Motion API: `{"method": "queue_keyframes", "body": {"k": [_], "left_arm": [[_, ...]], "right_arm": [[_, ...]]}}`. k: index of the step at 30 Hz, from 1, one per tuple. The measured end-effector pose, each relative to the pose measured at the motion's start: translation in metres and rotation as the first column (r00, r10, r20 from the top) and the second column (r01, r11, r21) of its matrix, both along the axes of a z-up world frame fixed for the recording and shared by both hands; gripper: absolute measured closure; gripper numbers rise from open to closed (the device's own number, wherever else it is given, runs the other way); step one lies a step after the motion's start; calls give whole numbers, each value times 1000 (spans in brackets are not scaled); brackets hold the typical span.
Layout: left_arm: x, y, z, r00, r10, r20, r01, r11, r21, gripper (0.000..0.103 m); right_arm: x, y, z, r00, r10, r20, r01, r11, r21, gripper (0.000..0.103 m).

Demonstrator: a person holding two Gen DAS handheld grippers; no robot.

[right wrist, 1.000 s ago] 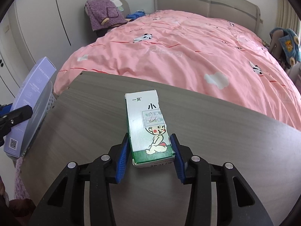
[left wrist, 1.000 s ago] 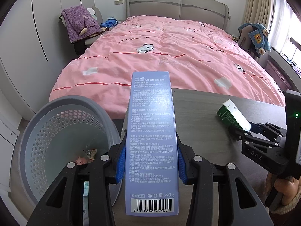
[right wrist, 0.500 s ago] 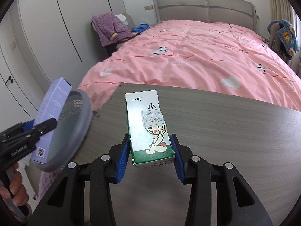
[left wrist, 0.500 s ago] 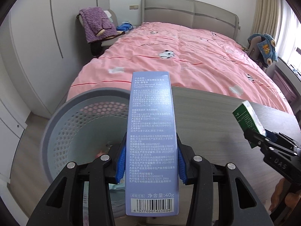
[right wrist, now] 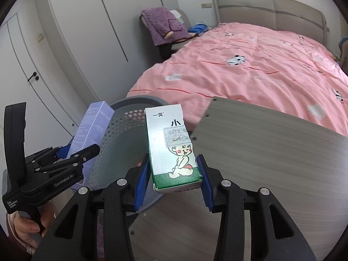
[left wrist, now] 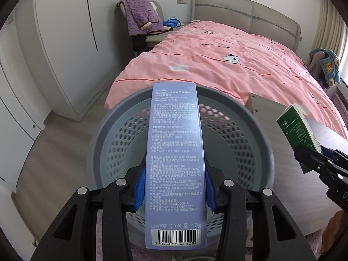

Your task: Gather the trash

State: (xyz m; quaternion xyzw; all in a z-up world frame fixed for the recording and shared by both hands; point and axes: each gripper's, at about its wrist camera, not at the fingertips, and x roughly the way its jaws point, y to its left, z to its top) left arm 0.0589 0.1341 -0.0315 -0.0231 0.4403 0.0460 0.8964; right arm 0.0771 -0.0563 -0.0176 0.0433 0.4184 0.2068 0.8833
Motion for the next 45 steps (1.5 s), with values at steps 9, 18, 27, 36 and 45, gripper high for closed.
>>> {"method": "queue_keyframes", "body": {"k": [9, 18, 27, 36, 45], "left_arm": [[10, 27, -5, 1000, 31, -5, -31, 1000, 6, 60], [14, 34, -2, 999, 44, 2, -44, 999, 3, 48], [9, 38, 5, 997, 77, 21, -78, 996, 31, 37], [3, 39, 8, 996, 87, 19, -87, 995, 40, 33], [1, 40, 10, 995, 93, 23, -94, 995, 46, 29]], "right_arm": [[17, 44, -7, 998, 60, -6, -61, 998, -26, 61], [27, 52, -7, 997, 80, 11, -79, 997, -7, 48], [21, 52, -5, 998, 70, 11, -69, 998, -10, 43], [15, 49, -7, 998, 58, 7, -58, 998, -13, 40], [11, 46, -5, 999, 48, 13, -47, 999, -16, 35]]}}
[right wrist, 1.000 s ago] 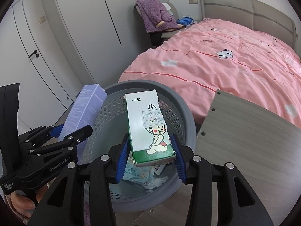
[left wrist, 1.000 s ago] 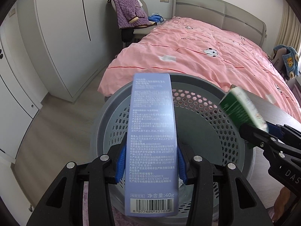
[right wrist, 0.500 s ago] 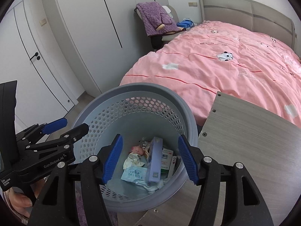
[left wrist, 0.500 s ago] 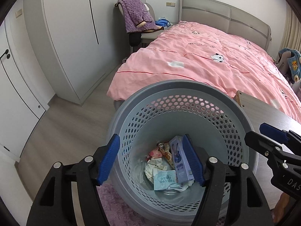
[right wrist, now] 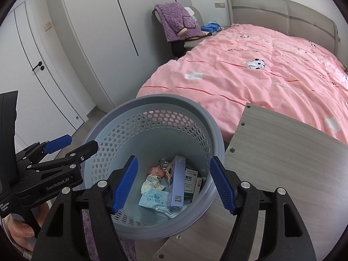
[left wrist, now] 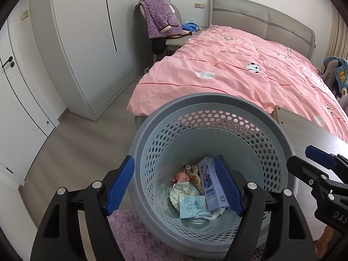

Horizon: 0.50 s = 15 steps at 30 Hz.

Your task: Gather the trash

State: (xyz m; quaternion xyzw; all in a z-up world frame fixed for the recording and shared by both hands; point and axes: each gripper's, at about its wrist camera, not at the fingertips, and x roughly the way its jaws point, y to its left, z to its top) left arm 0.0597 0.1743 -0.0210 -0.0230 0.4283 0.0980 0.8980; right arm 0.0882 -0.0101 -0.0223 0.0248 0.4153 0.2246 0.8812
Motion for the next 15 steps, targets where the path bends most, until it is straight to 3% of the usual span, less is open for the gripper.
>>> {"method": "queue_keyframes", "body": {"k": [15], "left_arm": [[-7, 5, 5, 1000, 22, 3, -22, 1000, 9, 23]], "right_arm": [[-4, -1, 3, 1000, -7, 11, 7, 1000, -1, 28]]}}
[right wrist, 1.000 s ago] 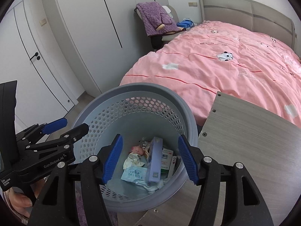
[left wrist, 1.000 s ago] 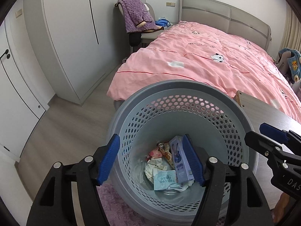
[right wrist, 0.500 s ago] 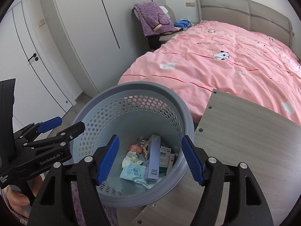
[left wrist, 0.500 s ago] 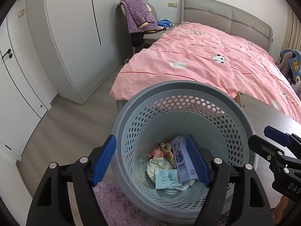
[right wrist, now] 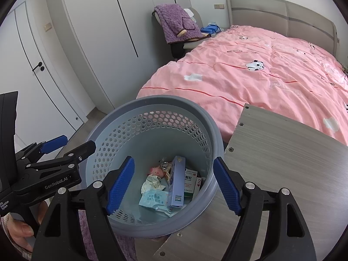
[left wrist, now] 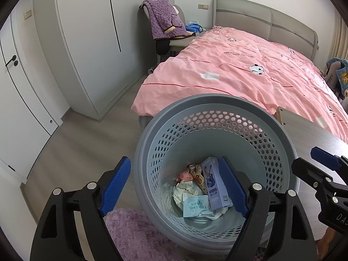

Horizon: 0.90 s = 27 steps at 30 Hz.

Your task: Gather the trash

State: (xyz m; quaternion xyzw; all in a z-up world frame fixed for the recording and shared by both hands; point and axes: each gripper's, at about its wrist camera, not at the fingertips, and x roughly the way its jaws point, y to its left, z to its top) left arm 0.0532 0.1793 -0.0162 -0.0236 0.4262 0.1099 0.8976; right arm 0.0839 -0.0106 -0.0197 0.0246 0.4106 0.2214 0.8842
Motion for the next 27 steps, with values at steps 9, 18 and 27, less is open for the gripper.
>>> {"method": "queue_keyframes", "body": {"k": [9, 18, 27], "left_arm": [[-3, 0, 0, 1000, 9, -3, -9, 1000, 1, 21], [-4, 2, 1, 1000, 17, -5, -17, 1000, -1, 20], [-5, 2, 2, 1000, 21, 1, -21, 1000, 8, 20]], "right_arm": [[-2, -2, 2, 1000, -4, 5, 4, 1000, 2, 27], [-3, -2, 2, 1000, -4, 5, 4, 1000, 2, 26], [-2, -2, 2, 1000, -5, 5, 5, 1000, 2, 26]]}}
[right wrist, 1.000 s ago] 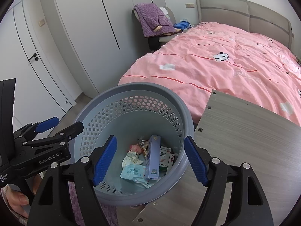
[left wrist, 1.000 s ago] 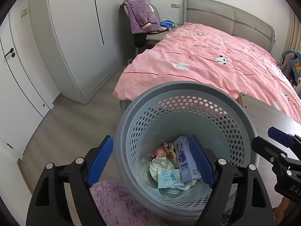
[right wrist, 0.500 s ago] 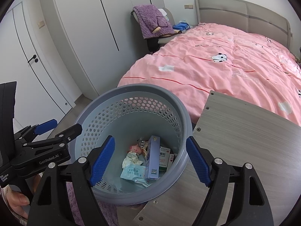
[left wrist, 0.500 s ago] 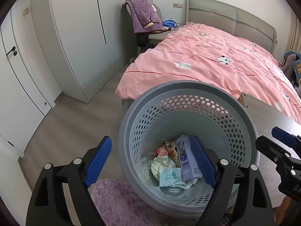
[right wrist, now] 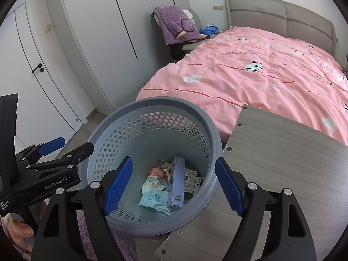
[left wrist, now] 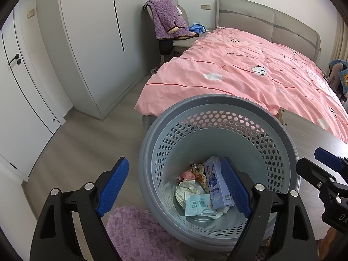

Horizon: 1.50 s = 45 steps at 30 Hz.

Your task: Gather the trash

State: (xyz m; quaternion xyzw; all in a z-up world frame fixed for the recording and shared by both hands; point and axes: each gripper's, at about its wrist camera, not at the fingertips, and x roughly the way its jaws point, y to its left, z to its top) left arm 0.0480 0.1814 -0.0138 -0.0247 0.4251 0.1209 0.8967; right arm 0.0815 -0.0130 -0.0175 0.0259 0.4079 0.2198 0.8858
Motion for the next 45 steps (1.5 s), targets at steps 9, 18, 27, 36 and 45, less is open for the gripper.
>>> {"method": "queue_keyframes", "body": {"k": [9, 18, 27, 36, 45], "left_arm": [[1, 1, 0, 1000, 11, 0, -11, 1000, 5, 20], [1, 2, -1, 1000, 9, 0, -9, 1000, 4, 20], [2, 1, -3, 1000, 10, -5, -10, 1000, 5, 20], [1, 0, -5, 1000, 11, -8, -10, 1000, 9, 20], [1, 0, -6, 1000, 11, -10, -11, 1000, 8, 20]], "right_arm": [[0, 0, 0, 1000, 0, 0, 0, 1000, 0, 26], [-1, -1, 0, 1000, 0, 1, 0, 1000, -1, 26], [0, -1, 0, 1000, 0, -1, 0, 1000, -3, 26], [-3, -2, 1, 1000, -5, 11, 6, 1000, -10, 17], [-2, -1, 1, 1000, -6, 7, 6, 1000, -12, 17]]}}
